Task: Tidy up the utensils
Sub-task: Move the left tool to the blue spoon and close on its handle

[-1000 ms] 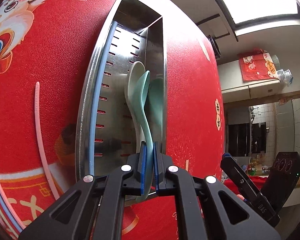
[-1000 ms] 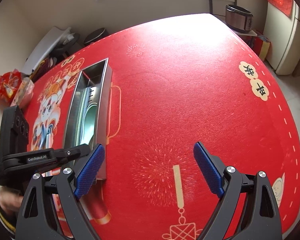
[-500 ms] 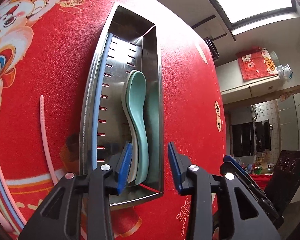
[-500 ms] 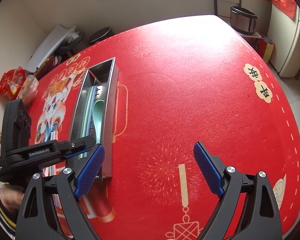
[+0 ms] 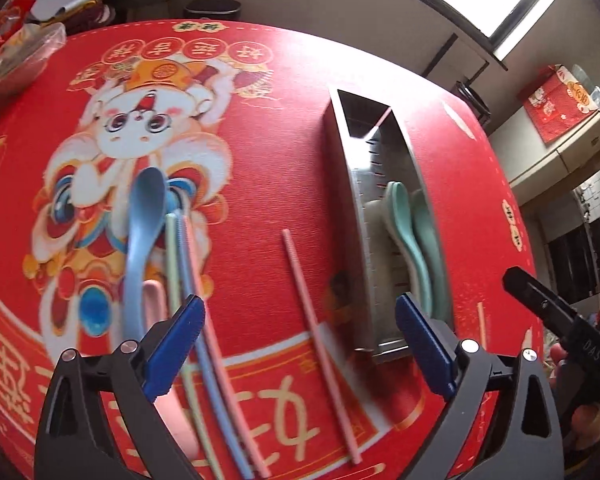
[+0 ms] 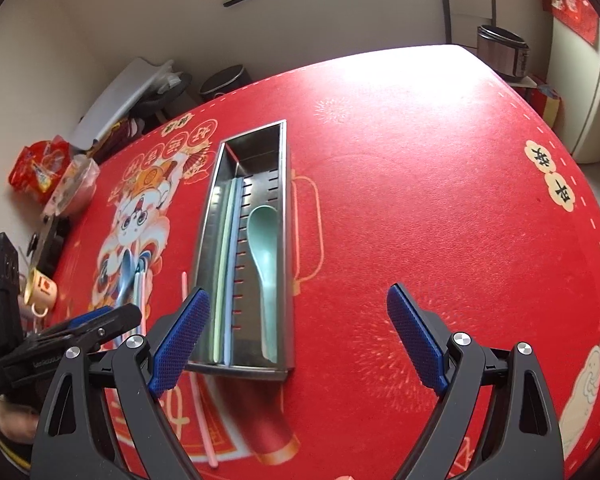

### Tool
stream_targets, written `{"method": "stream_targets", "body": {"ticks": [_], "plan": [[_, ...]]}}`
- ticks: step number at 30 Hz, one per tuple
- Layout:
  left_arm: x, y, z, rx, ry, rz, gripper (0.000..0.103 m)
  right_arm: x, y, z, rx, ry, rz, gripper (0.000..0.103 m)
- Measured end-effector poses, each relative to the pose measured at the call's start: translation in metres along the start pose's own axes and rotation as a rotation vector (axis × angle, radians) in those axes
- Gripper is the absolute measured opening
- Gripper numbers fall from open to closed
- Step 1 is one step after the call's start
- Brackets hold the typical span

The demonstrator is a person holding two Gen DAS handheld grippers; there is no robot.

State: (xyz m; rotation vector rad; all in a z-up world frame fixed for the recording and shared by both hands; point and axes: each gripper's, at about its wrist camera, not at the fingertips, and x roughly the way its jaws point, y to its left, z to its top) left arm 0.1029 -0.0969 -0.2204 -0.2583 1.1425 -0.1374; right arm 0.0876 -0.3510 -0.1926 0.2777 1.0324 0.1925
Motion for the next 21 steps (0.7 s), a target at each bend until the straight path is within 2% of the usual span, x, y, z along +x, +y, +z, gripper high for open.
{"method": "stream_targets", "body": {"ticks": [7, 11, 16, 21], "plan": [[-0.011, 0.073, -0.024, -0.027, 0.013, 0.164, 0.094, 0.017, 0.043, -0.012, -0.037, 0.040, 0.043, 0.087], [-0.012, 0.100, -0.039, -0.037, 0.023, 0.212, 0.094, 0.025, 0.071, -0.022, -0.091, 0.063, 0.055, 0.087], [-0.014, 0.120, -0.042, -0.053, 0.024, 0.221, 0.094, 0.031, 0.091, -0.029, -0.127, 0.105, 0.084, 0.087], [-0.016, 0.125, -0.033, -0.049, 0.006, 0.197, 0.094, 0.034, 0.095, -0.033, -0.130, 0.136, 0.046, 0.087]]}}
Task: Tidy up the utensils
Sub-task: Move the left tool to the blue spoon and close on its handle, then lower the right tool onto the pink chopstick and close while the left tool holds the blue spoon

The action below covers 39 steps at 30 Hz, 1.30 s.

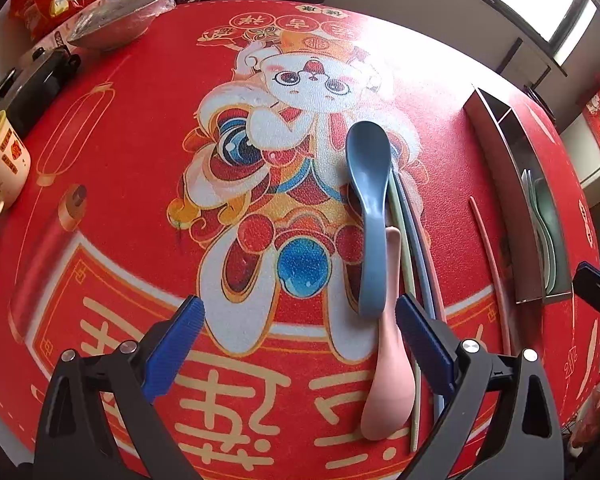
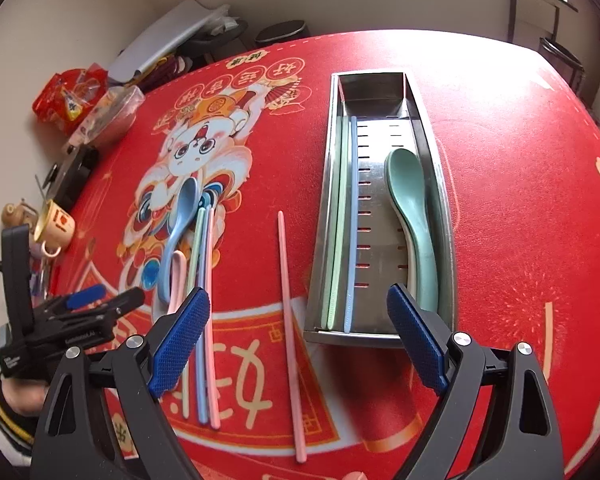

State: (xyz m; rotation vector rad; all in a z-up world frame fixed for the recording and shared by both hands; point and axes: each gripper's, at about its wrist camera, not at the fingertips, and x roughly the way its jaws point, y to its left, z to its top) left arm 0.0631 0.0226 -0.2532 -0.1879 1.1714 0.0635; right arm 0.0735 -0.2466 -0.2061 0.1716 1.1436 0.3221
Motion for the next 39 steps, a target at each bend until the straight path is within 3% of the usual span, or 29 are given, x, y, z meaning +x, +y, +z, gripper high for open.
{"method": "stream_targets", "body": {"ticks": [5, 9, 12, 19, 26, 39], "plan": [[0.002, -0.004, 0.008, 0.037, -0.025, -0.039, 0.092, -0.002, -0.011, -0.003, 0.065, 0.006, -0.017, 0.087], [0.008, -0.007, 0.016, 0.060, -0.018, -0.120, 0.059, -0.008, -0.017, -0.005, 0.090, -0.006, -0.030, 0.087], [0.014, -0.005, 0.022, 0.041, -0.006, -0.184, 0.045, -0.011, -0.021, -0.008, 0.103, -0.009, -0.039, 0.087], [0.028, -0.010, 0.028, 0.051, 0.024, -0.243, 0.043, -0.017, -0.031, -0.015, 0.145, -0.011, -0.084, 0.087], [0.038, -0.009, 0.032, 0.020, 0.054, -0.302, 0.025, -0.023, -0.032, -0.019, 0.157, -0.023, -0.107, 0.087], [0.049, -0.010, 0.038, -0.005, 0.082, -0.386, 0.013, -0.025, -0.032, -0.021, 0.158, -0.022, -0.123, 0.087]]}}
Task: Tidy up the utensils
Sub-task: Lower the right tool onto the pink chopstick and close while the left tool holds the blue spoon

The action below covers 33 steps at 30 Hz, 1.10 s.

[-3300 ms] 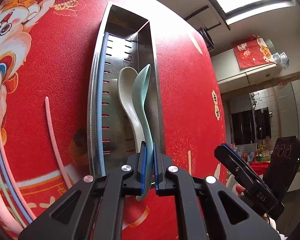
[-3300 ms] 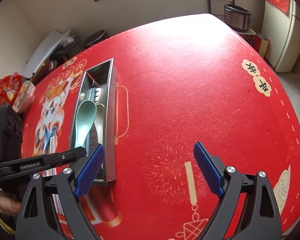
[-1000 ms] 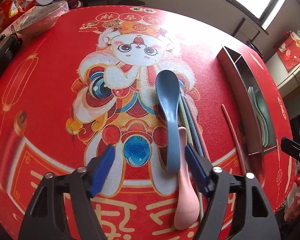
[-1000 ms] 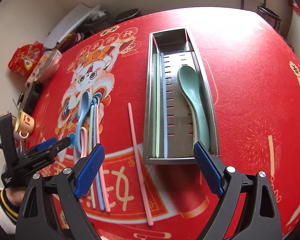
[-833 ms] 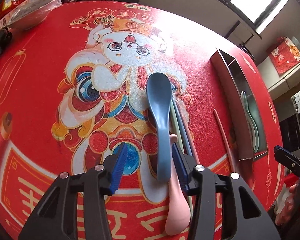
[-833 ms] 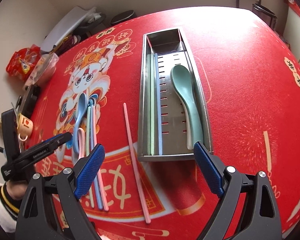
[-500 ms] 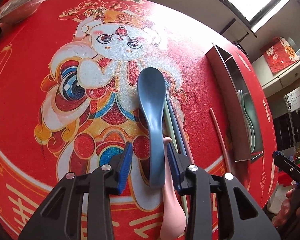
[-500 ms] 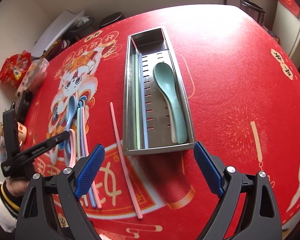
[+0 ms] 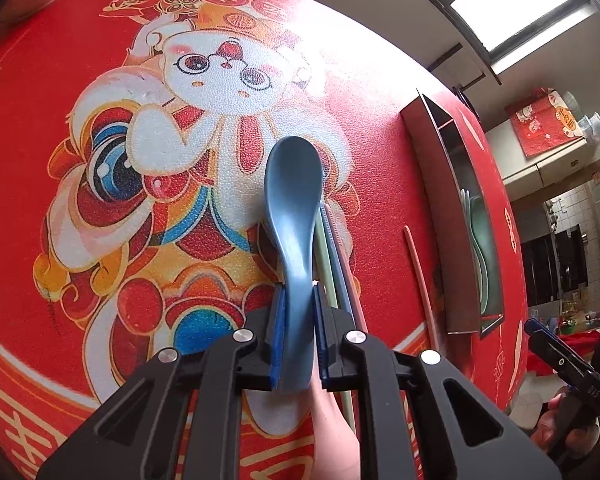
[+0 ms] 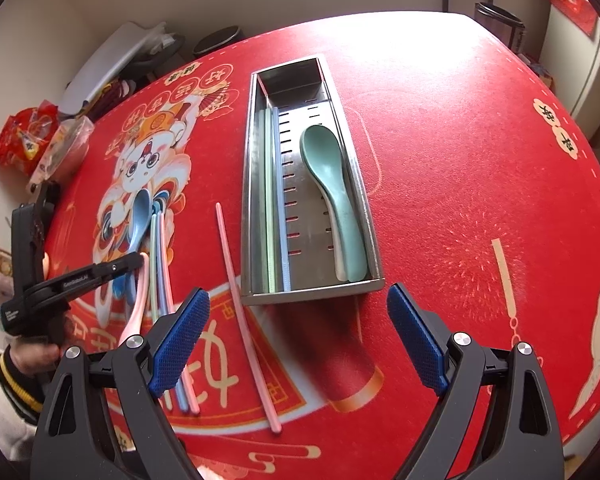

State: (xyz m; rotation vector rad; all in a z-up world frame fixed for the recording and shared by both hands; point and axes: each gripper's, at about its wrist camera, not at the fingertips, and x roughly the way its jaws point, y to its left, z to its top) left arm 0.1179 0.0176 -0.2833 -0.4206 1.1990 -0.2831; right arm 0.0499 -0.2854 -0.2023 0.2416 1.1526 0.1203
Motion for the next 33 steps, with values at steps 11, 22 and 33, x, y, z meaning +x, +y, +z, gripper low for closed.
{"method": "stream_targets", "body": {"ticks": [11, 22, 33], "plan": [[-0.028, 0.007, -0.015, 0.029, -0.046, 0.061, 0.013, 0.007, 0.020, 0.003, -0.056, 0.012, 0.039, 0.087], [-0.055, 0.044, -0.050, -0.010, -0.054, 0.190, 0.013, 0.029, 0.089, 0.001, -0.287, 0.063, 0.112, 0.077], [-0.071, 0.059, -0.071, -0.049, -0.077, 0.206, 0.013, 0.083, 0.130, -0.030, -0.497, 0.229, 0.088, 0.024]]}}
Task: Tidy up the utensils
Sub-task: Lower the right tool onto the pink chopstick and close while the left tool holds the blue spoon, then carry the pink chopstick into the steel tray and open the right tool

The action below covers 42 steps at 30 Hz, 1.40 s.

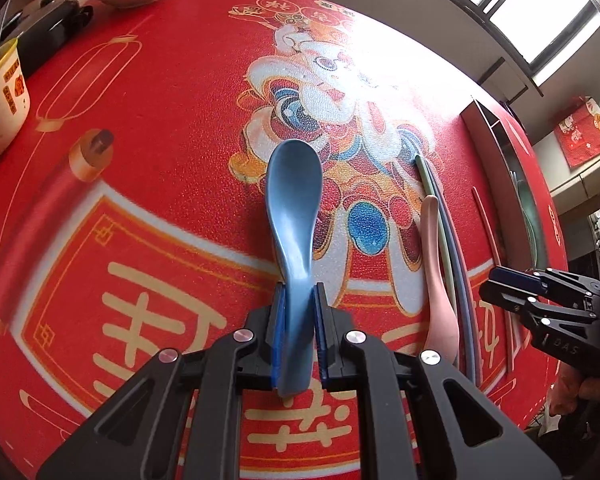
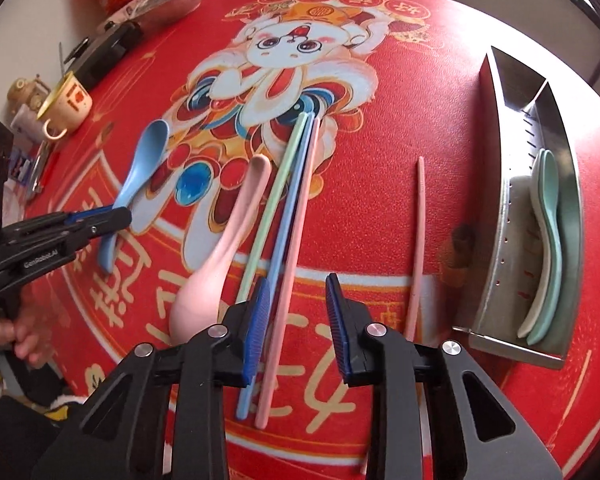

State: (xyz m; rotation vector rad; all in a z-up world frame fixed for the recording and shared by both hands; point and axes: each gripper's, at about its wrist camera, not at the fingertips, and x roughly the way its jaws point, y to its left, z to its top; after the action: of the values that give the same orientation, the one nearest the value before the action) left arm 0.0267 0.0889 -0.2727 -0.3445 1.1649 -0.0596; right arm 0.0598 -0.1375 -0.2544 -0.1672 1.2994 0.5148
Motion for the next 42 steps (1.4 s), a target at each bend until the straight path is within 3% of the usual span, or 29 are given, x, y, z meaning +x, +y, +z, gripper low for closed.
{"method": "stream_targets", "body": {"ticks": [8, 13, 18, 36, 42], "plan": [[0.002, -0.002, -0.003, 0.003, 0.005, 0.001, 0.013, 0.011, 0.007, -0.001, -0.029, 0.019, 0.002, 0.019], [0.002, -0.003, -0.004, 0.009, 0.002, 0.005, 0.012, 0.012, 0.004, -0.001, -0.019, 0.016, -0.009, 0.011], [0.003, -0.001, -0.004, 0.000, -0.001, -0.006, 0.012, 0.012, -0.003, -0.001, 0.018, 0.015, -0.012, 0.010], [0.002, -0.001, -0.004, 0.004, -0.006, -0.006, 0.013, 0.013, 0.006, -0.001, -0.037, 0.014, -0.062, 0.010], [0.002, -0.001, -0.005, 0.006, -0.006, -0.004, 0.013, 0.010, 0.000, -0.004, -0.003, 0.006, -0.038, 0.006]]}}
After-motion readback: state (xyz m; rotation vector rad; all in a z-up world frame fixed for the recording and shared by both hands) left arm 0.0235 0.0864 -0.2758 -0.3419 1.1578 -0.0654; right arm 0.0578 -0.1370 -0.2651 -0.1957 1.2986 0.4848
